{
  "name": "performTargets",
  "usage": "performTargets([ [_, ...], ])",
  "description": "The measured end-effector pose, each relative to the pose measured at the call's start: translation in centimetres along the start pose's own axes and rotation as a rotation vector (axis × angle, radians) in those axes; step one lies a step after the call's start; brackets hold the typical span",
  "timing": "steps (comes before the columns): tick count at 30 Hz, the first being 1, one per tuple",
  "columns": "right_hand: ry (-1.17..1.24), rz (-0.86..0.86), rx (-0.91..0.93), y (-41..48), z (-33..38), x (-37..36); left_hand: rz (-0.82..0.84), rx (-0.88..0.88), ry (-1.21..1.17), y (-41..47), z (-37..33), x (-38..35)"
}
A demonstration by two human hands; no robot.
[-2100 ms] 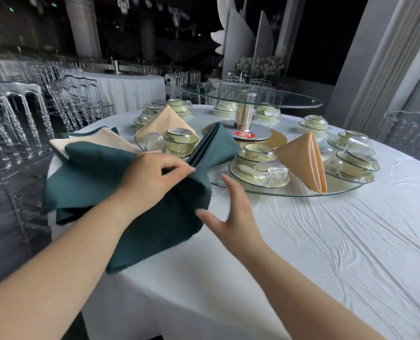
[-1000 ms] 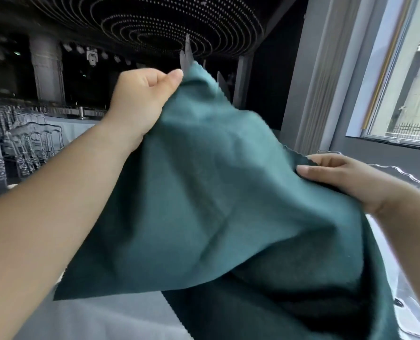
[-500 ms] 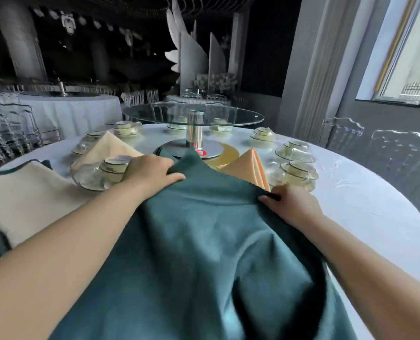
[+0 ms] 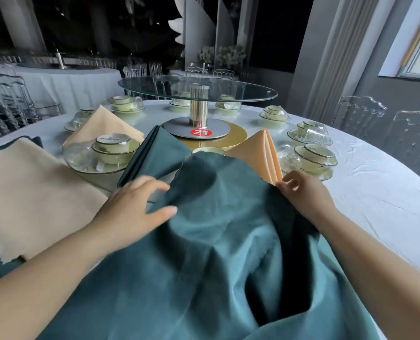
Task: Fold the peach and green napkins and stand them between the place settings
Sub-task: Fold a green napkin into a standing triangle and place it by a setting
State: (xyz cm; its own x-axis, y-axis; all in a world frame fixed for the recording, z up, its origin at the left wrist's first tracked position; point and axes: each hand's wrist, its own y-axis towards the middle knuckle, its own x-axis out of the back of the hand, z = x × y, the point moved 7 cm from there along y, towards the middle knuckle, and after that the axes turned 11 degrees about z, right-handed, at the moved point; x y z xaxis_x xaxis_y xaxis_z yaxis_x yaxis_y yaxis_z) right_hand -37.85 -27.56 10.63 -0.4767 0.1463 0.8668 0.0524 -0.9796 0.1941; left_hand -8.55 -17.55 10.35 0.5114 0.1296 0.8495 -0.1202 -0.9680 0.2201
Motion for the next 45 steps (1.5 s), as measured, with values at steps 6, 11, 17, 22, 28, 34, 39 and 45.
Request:
performTargets([
  [6,0.289,0.237,-0.136,-4.7,-2.6,1.0,0.424,0.231,0.308,-8.6,3.2,-2.8],
  [11,0.339,0.308,-0.25,-12.8,-5.3,2.6,0.312,0.316,0.293,-12.1,4.8,-1.8],
  [17,0.145,0.383,-0.285,-19.1,-6.9,0.1,0.191,0.333,0.176,-15.3,6.5,-1.4],
  [22,0.037,0.117,-0.231,-18.9,-7.1,-0.2,0.025,0.286,-0.039,-15.5,5.1,-1.1],
  [28,0.346,-0.214,-0.185,-17.0,-7.6,3.4,-0.2,0.289,-0.088,-13.7,5.6,3.7],
  [34,0.207,-0.246,-0.189,-13.8,-7.2,5.5,-0.279,0.421,0.103,-10.4,8.4,7.7],
  [39,-0.042,-0.009,-0.294,-12.2,-7.4,3.3,-0.189,0.536,0.366,-8.4,9.9,6.5],
  [45,-0.142,-0.237,0.245,-15.8,0.3,3.9,-0.198,0.155,0.186,-8.2,6.0,2.6],
])
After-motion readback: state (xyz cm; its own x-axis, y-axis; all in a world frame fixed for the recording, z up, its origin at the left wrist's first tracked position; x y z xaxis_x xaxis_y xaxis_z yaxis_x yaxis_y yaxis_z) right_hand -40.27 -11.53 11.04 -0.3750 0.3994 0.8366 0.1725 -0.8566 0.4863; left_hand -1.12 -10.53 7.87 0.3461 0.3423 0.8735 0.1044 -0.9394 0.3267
